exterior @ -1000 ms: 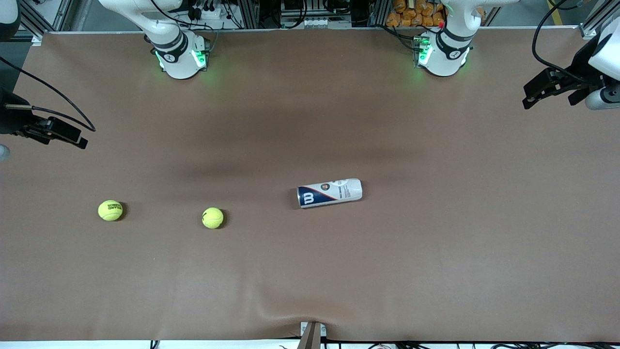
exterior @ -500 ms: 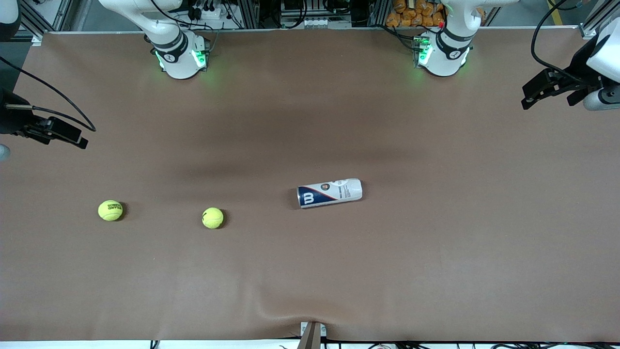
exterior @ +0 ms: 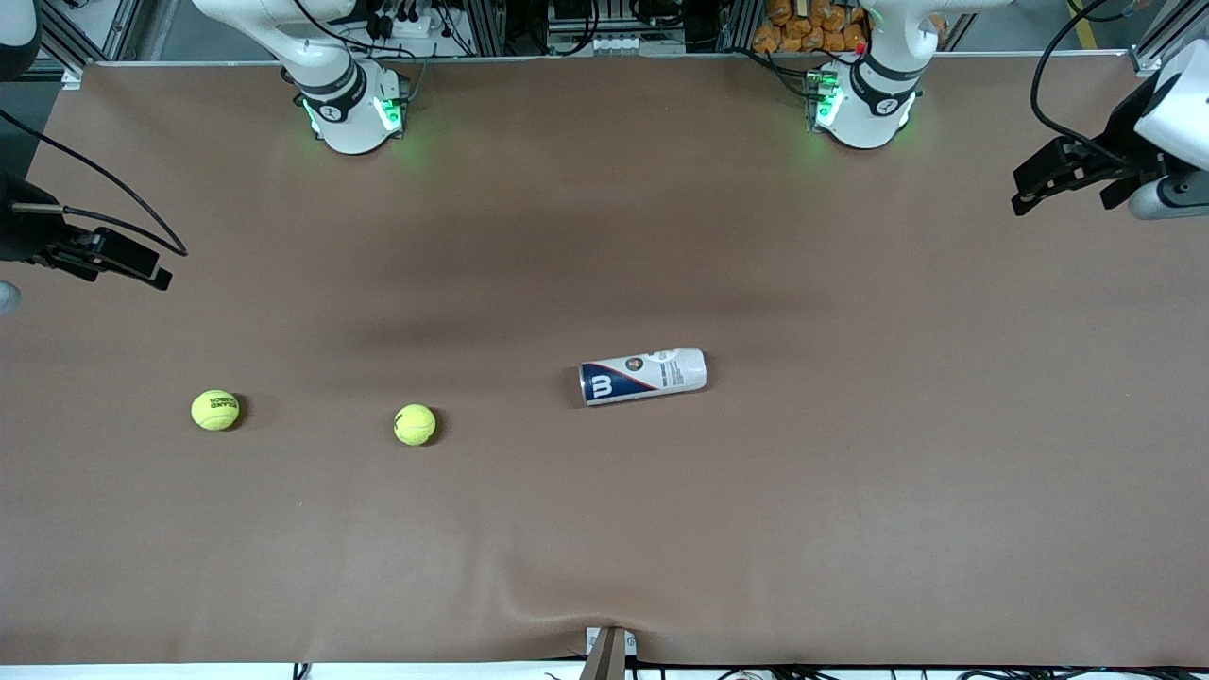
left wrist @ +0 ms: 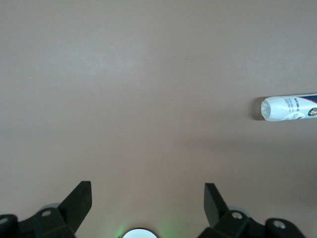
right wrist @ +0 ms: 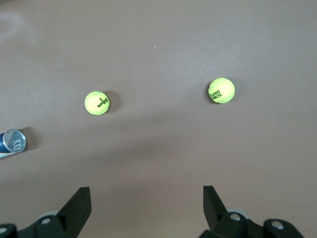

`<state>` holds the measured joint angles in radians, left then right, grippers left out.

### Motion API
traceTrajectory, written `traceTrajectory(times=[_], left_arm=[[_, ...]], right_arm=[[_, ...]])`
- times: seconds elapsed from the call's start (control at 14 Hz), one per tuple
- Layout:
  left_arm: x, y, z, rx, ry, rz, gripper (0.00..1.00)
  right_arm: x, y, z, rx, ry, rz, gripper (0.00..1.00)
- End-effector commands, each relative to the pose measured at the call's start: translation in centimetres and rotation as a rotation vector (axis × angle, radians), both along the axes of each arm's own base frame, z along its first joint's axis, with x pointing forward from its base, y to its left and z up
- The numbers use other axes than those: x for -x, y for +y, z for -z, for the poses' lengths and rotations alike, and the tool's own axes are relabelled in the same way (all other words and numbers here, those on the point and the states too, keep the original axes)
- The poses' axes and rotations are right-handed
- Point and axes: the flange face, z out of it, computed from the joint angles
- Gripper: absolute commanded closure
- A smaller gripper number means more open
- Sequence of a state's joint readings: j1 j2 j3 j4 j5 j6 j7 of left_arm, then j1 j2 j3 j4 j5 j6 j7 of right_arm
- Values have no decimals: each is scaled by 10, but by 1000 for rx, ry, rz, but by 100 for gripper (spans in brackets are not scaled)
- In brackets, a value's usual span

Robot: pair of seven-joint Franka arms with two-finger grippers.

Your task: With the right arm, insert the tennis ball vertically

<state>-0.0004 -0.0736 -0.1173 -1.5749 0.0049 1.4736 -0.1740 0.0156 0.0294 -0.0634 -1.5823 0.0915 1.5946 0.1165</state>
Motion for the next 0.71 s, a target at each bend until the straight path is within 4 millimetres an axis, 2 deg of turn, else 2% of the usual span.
traceTrajectory(times=[0.0, 0.21, 0.36, 0.5, 0.64], left_arm=[[-3, -23, 6, 14, 22, 59, 0], [-2, -62, 16, 4, 41, 124, 0], [-2, -98, 31, -1, 66, 182, 0], [-3, -139, 58, -4, 114, 254, 0], [-3, -187, 74, -15, 126, 342, 0]], right_arm=[[4, 0, -4, -3, -10, -4, 0], [2, 0, -3, -2, -16, -4, 0], [-1, -2, 0, 13, -23, -3, 0], [-6, -6, 8, 36, -17, -1, 0], [-8, -9, 14, 38, -6, 5, 0]])
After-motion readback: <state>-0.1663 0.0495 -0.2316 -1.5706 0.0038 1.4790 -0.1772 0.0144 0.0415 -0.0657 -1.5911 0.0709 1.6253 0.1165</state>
